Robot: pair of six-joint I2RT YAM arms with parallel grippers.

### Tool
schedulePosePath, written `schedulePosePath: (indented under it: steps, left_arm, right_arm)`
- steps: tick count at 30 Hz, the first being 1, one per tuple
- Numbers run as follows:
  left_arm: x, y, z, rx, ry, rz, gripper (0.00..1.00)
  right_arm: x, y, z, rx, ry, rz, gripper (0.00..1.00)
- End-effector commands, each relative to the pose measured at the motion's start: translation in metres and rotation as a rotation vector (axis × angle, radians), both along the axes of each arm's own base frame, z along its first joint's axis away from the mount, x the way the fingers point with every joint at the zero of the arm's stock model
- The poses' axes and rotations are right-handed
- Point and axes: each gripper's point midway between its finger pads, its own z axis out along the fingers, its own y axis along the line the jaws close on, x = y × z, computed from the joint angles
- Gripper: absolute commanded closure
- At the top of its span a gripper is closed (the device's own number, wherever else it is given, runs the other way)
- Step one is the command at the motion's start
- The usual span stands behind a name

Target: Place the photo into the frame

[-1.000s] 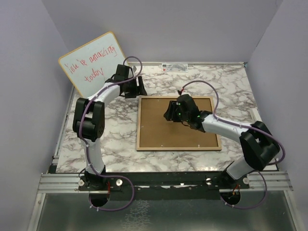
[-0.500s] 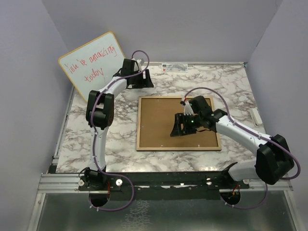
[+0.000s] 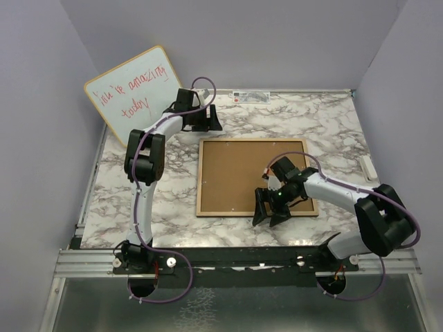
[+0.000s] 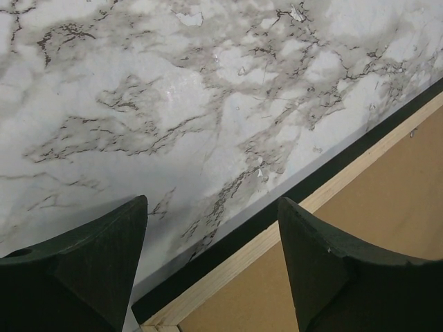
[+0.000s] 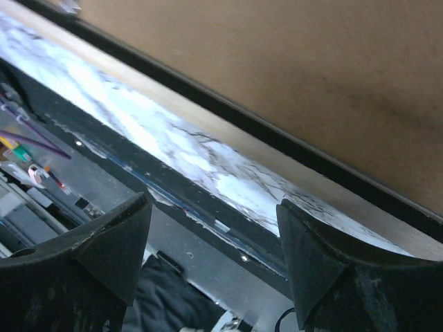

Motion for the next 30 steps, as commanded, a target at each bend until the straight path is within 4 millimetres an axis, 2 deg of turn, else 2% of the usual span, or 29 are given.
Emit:
schedulePosePath:
  steps: [1, 5, 10, 17, 22, 25, 27, 30]
  left_arm:
    - [-0.027, 0.007, -0.021, 0.042, 0.085, -0.041, 0.23]
    - [-0.034, 0.009, -0.019, 0.053, 0.090, -0.055, 0.25]
    - [-0.045, 0.015, -0.011, 0.068, 0.087, -0.055, 0.34]
    - [-0.069, 0.024, 0.005, 0.082, 0.065, -0.036, 0.45]
    - [-0.092, 0.029, 0.007, 0.059, 0.093, 0.012, 0.53]
    - [-0.120, 0.029, 0.009, 0.033, 0.122, -0.004, 0.55]
    - [-0.143, 0.027, 0.016, 0.009, 0.142, -0.023, 0.55]
    - [-0.180, 0.024, 0.022, 0.001, 0.155, -0.050, 0.55]
  right_arm:
    - [-0.009, -0.006, -0.023, -0.059, 0.073, -0.086, 0.22]
    - [0.014, -0.017, -0.044, -0.163, -0.018, -0.181, 0.22]
    - [0.052, -0.035, -0.053, -0.299, -0.148, -0.239, 0.22]
    - [0.115, -0.054, -0.035, -0.317, -0.291, -0.374, 0.22]
    - [0.145, -0.064, -0.025, -0.336, -0.338, -0.454, 0.23]
    - [0.151, -0.079, -0.014, -0.392, -0.334, -0.537, 0.25]
    - [0.151, -0.097, -0.002, -0.478, -0.358, -0.598, 0.25]
    - [0.150, -0.109, 0.006, -0.499, -0.406, -0.635, 0.25]
